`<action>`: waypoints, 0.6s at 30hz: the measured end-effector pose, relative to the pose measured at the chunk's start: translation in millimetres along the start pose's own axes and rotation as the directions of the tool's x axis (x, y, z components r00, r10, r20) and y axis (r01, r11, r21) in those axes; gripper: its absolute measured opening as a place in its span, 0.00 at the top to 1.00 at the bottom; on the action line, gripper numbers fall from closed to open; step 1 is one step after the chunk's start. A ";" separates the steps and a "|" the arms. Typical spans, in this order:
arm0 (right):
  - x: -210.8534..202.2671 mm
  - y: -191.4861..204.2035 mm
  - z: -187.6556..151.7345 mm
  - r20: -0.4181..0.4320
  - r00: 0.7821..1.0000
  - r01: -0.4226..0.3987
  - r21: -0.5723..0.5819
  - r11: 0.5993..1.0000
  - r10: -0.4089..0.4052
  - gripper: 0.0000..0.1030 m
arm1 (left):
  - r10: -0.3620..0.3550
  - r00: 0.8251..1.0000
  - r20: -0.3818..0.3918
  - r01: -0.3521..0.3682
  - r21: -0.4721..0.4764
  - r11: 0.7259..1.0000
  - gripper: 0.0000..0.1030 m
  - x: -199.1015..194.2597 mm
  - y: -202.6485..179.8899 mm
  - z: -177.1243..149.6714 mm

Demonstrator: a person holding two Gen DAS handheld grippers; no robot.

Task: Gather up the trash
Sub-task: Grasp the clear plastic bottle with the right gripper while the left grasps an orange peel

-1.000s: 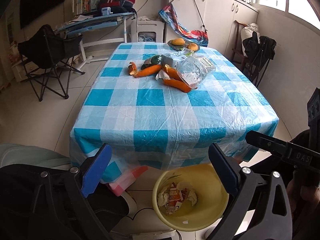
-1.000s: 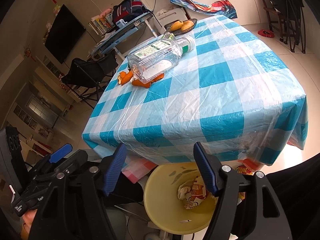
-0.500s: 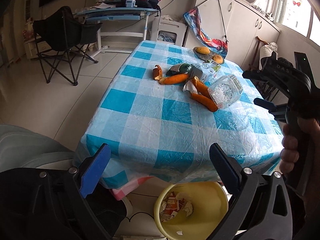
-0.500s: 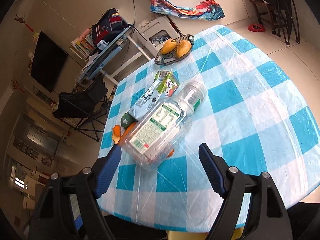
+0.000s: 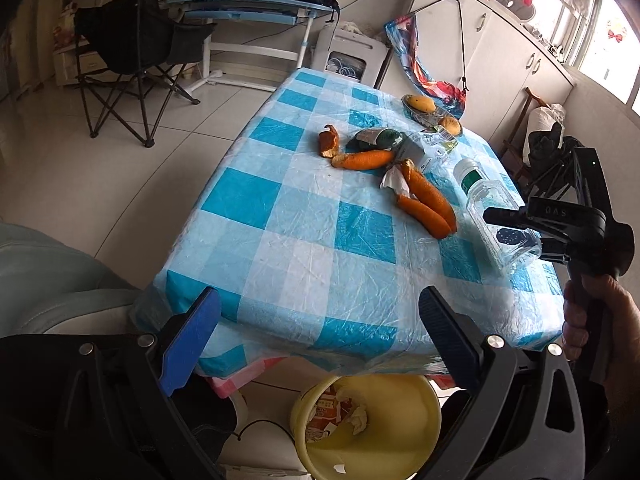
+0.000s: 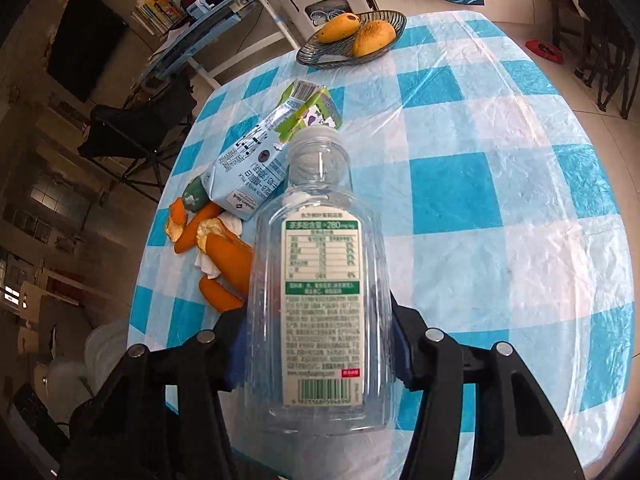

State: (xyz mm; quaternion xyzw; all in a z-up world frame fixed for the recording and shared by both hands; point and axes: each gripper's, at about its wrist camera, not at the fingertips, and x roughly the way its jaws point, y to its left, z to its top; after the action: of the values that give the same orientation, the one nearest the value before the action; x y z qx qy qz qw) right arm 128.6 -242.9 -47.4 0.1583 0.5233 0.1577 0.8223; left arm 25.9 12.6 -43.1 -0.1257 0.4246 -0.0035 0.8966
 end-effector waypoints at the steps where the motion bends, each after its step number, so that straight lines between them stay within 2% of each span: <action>1: -3.5 -4.0 -3.6 0.005 1.000 -0.002 -0.009 1.000 0.002 0.47 | -0.006 1.000 -0.009 0.006 0.006 1.000 0.07 5.1 -5.7 2.5; 5: -11.5 -13.5 -17.0 0.042 0.999 -0.031 -0.035 0.999 0.032 0.47 | -0.009 1.000 -0.020 0.009 0.016 1.000 0.07 29.6 -30.9 19.3; 9: -8.6 -12.8 -13.5 0.052 0.996 -0.072 -0.031 0.997 0.073 0.46 | -0.007 0.999 -0.047 0.006 -0.035 0.999 0.07 58.1 -49.3 37.4; 15: -5.8 -25.1 -13.6 0.032 0.987 -0.155 0.007 0.988 0.154 0.43 | 0.059 0.996 -0.068 -0.067 -0.111 0.992 0.07 96.2 -65.8 56.1; 18: -5.5 -26.8 -12.6 0.027 0.985 -0.172 0.005 0.985 0.172 0.43 | 0.101 0.992 -0.073 -0.108 -0.107 0.988 0.07 111.1 -78.5 63.0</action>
State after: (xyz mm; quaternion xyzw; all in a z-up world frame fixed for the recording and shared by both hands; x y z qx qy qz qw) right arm 117.5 -268.1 -59.3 0.2079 0.4975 0.2242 0.8118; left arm 152.9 -61.9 -71.4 -0.1526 0.4602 0.0629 0.8723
